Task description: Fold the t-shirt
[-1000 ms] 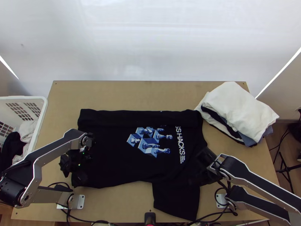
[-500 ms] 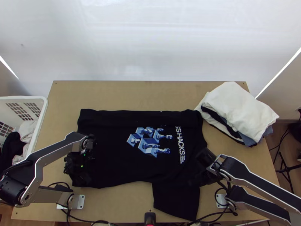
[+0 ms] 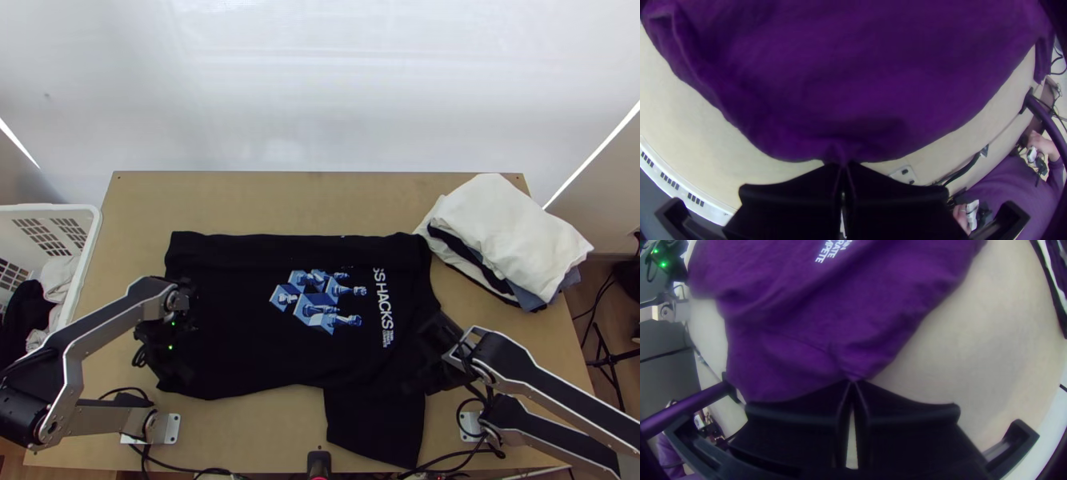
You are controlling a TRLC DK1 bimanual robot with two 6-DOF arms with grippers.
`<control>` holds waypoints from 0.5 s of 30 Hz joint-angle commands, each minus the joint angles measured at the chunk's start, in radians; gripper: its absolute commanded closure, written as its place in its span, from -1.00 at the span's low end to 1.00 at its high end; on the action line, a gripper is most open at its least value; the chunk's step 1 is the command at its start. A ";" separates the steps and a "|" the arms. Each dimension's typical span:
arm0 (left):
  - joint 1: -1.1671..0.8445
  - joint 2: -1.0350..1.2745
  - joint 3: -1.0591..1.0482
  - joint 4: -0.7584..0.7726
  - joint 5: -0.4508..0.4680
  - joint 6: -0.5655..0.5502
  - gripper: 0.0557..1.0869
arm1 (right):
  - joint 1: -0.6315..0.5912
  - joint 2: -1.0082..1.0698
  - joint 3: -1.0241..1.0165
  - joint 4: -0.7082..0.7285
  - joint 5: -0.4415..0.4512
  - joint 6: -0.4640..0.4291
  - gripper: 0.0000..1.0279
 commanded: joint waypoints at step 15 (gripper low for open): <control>0.227 -0.043 0.156 -0.012 0.082 0.058 0.92 | -0.179 -0.057 0.145 -0.043 0.052 -0.107 0.93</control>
